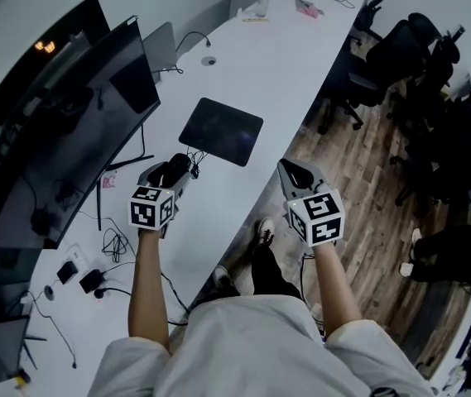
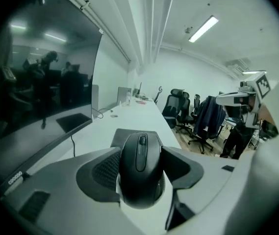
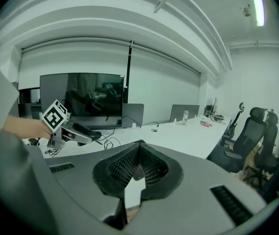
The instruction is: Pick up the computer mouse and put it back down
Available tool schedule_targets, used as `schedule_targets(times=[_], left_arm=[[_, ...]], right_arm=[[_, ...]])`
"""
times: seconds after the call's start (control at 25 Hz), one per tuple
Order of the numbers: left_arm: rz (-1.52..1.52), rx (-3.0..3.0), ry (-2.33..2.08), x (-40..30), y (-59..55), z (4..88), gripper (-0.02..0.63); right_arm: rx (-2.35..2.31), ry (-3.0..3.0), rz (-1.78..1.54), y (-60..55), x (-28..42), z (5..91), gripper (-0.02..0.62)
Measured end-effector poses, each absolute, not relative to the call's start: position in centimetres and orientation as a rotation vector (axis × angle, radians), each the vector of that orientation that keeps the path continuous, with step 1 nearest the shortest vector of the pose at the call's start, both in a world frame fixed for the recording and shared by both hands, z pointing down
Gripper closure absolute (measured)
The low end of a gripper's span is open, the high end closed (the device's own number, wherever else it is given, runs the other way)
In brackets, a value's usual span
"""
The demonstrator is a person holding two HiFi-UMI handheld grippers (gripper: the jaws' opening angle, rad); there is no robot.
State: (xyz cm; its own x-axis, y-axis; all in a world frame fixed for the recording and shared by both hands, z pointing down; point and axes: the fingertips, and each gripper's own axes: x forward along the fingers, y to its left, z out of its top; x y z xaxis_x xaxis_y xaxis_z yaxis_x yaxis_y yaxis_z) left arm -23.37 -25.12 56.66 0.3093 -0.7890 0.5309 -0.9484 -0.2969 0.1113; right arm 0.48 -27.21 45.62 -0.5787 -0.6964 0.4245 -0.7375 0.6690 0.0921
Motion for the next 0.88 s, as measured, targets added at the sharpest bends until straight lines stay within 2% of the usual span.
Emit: schedule_targets(times=[0.44, 0.88], left_arm=[[0.507, 2.145, -1.704, -22.7, -36.7, 53.2, 0.333], [0.554, 2.008, -1.73, -21.4, -49.7, 59.0, 0.333]], right_arm=[[1.057, -2.503, 0.153, -38.6, 1.6, 46.0, 0.581], [0.858, -2.484, 0.173, -52.0, 0.6, 51.1, 0.583]])
